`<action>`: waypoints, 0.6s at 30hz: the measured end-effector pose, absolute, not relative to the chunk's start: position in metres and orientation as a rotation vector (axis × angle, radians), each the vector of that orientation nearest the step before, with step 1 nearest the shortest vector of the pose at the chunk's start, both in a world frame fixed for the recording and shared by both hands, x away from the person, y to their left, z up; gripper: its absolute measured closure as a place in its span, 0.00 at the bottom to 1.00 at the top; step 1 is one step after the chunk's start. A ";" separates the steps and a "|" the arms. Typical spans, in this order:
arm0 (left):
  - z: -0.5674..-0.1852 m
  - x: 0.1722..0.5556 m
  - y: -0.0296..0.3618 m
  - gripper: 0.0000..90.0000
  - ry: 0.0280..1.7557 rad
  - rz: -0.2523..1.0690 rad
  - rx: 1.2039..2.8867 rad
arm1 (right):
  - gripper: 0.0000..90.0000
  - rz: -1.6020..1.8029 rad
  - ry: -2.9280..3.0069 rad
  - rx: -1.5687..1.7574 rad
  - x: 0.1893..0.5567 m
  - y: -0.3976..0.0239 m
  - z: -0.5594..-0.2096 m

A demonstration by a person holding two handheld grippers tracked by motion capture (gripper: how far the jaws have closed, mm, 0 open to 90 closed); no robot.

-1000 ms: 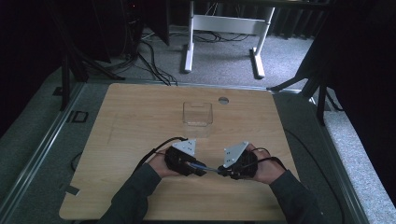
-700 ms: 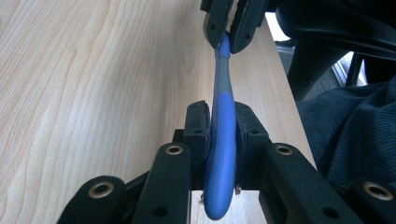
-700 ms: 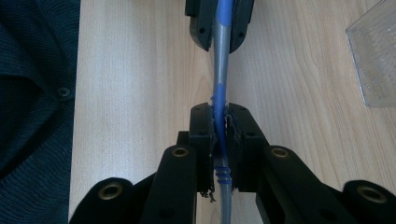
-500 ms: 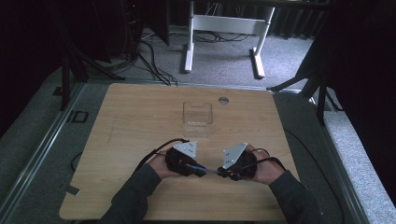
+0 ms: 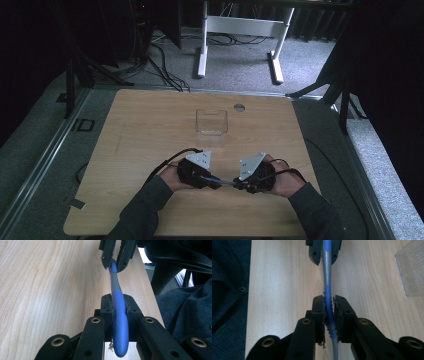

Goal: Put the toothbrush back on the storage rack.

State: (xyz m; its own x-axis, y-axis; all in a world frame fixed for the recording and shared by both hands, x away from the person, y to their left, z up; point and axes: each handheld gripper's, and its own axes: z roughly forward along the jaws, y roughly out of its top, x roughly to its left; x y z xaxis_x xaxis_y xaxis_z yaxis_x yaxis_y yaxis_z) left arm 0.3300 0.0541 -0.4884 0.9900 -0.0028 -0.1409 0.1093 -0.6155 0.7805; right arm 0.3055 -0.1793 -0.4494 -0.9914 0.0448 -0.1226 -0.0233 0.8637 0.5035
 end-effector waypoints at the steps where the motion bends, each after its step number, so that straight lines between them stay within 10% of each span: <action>1: -0.488 0.330 0.054 0.90 0.074 -0.153 2.230 | 0.82 0.789 2.904 0.025 0.306 -0.180 -0.450; 18: -0.486 0.332 0.060 0.90 0.131 -0.104 2.204 | 0.73 0.846 2.827 0.186 0.312 -0.186 -0.446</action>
State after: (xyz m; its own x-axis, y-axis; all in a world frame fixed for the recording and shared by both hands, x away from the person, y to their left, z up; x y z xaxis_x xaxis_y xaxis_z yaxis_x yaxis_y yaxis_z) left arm 0.3322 0.0597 -0.4859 0.9909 0.0566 -0.1221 0.1318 -0.5913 0.7956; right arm 0.3120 -0.1858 -0.4458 -0.9751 0.1717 -0.1405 0.0663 0.8297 0.5543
